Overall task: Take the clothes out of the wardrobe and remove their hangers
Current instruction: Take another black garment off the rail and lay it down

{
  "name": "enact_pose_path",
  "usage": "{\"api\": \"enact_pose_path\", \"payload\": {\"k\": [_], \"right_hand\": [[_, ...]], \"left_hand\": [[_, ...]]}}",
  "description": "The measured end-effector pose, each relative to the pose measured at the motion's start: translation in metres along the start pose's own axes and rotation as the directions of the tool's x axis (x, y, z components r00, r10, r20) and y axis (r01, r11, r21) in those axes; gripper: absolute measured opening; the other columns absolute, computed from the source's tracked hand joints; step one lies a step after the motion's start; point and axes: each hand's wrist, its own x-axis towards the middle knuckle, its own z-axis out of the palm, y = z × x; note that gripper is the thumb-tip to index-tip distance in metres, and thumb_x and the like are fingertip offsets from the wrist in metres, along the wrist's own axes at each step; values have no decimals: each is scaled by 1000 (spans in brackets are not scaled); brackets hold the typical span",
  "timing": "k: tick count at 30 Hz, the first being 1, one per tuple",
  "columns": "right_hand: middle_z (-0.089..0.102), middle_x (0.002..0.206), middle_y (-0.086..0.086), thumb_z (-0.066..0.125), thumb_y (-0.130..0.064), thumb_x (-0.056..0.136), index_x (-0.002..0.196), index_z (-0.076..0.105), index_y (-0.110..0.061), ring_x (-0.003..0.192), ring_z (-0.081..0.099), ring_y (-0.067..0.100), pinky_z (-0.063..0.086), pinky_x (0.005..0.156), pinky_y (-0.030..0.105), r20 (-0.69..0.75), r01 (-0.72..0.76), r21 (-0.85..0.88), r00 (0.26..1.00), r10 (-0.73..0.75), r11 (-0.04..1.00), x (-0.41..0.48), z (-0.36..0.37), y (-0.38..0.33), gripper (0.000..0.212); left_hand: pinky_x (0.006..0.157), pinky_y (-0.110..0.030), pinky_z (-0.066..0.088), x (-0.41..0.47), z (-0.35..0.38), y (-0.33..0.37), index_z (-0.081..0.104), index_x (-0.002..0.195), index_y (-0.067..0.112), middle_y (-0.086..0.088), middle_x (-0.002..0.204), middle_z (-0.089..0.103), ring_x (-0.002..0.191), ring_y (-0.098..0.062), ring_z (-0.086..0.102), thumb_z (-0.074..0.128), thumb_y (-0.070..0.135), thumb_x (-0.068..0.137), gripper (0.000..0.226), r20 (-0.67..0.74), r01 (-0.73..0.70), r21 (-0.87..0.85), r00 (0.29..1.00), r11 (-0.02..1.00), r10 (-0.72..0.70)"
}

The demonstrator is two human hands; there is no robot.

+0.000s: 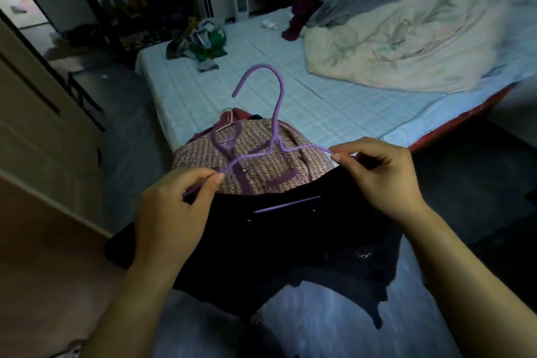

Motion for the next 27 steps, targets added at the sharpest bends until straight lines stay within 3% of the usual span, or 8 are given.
{"api": "enact_pose_path", "payload": {"k": [3, 8, 12, 15, 17, 20, 24, 27], "right_hand": [[70, 78, -11, 73, -14, 79, 83, 72, -25, 63, 60, 13, 47, 60, 33, 21, 1, 5, 1000, -1, 1000, 40, 14, 11, 12], [69, 77, -12, 73, -11, 79, 82, 71, -28, 65, 59, 3, 43, 60, 18, 88, 38, 0, 995, -38, 999, 122, 52, 35, 17], [70, 77, -14, 73, -13, 79, 79, 71, -33, 61, 58, 10, 44, 61, 19, 122, -10, 15, 992, 8, 1000, 201, 95, 62, 20], [70, 79, -12, 72, -18, 80, 80, 70, -35, 61, 56, 14, 45, 60, 22, 161, -22, -59, 986, 32, 998, 264, 137, 93, 17], [69, 88, -5, 70, -22, 81, 91, 71, -27, 73, 60, 15, 47, 68, 26, 226, 52, -222, 974, -1, 974, 297, 168, 125, 11], [62, 115, 10, 69, -26, 82, 116, 63, -15, 104, 57, 31, 45, 86, 38, 380, 93, -453, 920, 98, 887, 316, 210, 172, 35], [60, 116, 9, 62, -34, 84, 118, 61, -13, 108, 55, 31, 44, 92, 37, 496, 14, -455, 834, 241, 890, 276, 239, 201, 40], [56, 123, 6, 53, -40, 89, 121, 59, -15, 114, 52, 25, 40, 97, 34, 578, -17, -462, 753, 316, 886, 242, 243, 211, 41]], "left_hand": [[67, -19, 42, 33, 10, -15, 71, 84, 19, 12, 77, 63, 73, -5, 58, 58, 36, 85, 21, -40, 14, 9, 999, 1000, -14], [68, -22, 43, 96, 33, -57, 70, 83, 22, 9, 78, 65, 75, -9, 61, 58, 40, 86, 23, -102, 77, -16, 992, 997, -78], [67, -18, 43, 170, 52, -94, 71, 82, 17, 7, 77, 64, 72, -10, 59, 65, 29, 86, 14, -144, 113, 8, 983, 994, -111], [70, -31, 48, 233, 76, -138, 71, 84, 14, 1, 81, 67, 73, -17, 61, 65, 30, 87, 17, -140, 156, 38, 979, 987, -149], [78, -40, 50, 265, 100, -177, 70, 95, 16, -5, 94, 66, 85, -25, 62, 60, 34, 87, 22, -73, 213, 131, 976, 968, -205], [93, -46, 45, 285, 137, -224, 60, 121, 20, -12, 119, 58, 111, -34, 54, 57, 41, 87, 40, 152, 306, 332, 916, 892, -371], [95, -46, 45, 256, 173, -247, 55, 126, 22, -10, 123, 59, 113, -31, 55, 34, 61, 80, 65, 343, 293, 357, 842, 887, -416], [102, -39, 39, 225, 185, -242, 49, 133, 23, -5, 135, 50, 123, -24, 47, 40, 53, 90, 53, 381, 361, 385, 776, 849, -503]]}}
